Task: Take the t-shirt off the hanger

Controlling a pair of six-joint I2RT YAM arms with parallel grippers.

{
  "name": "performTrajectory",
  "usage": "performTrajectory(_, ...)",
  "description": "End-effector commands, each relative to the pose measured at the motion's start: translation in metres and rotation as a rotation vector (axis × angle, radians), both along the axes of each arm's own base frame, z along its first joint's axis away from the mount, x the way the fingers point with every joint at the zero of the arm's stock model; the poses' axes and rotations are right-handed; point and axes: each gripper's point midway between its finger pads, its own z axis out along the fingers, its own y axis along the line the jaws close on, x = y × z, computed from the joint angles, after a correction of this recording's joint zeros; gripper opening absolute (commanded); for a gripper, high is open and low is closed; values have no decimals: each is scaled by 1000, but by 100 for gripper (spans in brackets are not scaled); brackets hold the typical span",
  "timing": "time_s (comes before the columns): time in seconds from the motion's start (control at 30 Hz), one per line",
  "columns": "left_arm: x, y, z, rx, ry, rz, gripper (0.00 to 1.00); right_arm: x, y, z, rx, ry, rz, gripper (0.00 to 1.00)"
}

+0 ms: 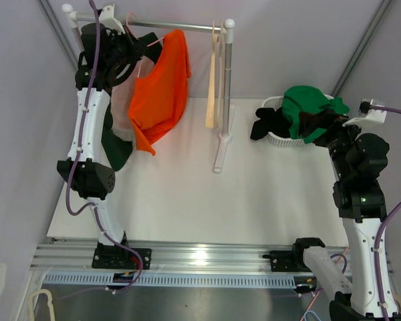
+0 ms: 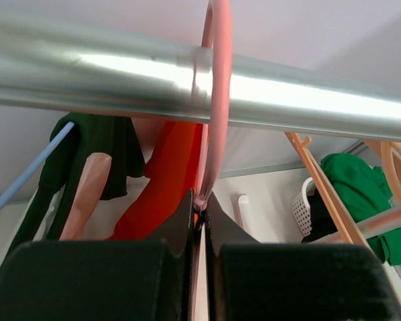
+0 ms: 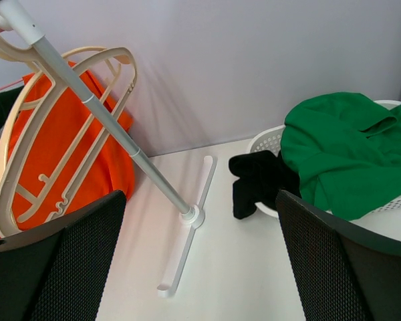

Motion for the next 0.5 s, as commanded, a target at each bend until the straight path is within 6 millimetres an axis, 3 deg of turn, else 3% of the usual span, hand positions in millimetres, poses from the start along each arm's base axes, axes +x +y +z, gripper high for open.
performTrajectory(0.0, -40, 8, 81, -78, -148, 41, 1, -5, 5, 9, 1, -35, 26, 99)
performTrajectory(0.17, -62, 6, 104, -83, -192, 38, 1, -6, 12, 8, 4, -32, 64, 100)
performTrajectory(0.37, -88, -1, 133, -63, -271, 6, 1, -9, 33, 5, -21, -50, 177, 99)
performTrajectory(0.47, -90, 3, 127, -64, -236, 33, 1, -11, 53, 4, -23, -53, 268, 97)
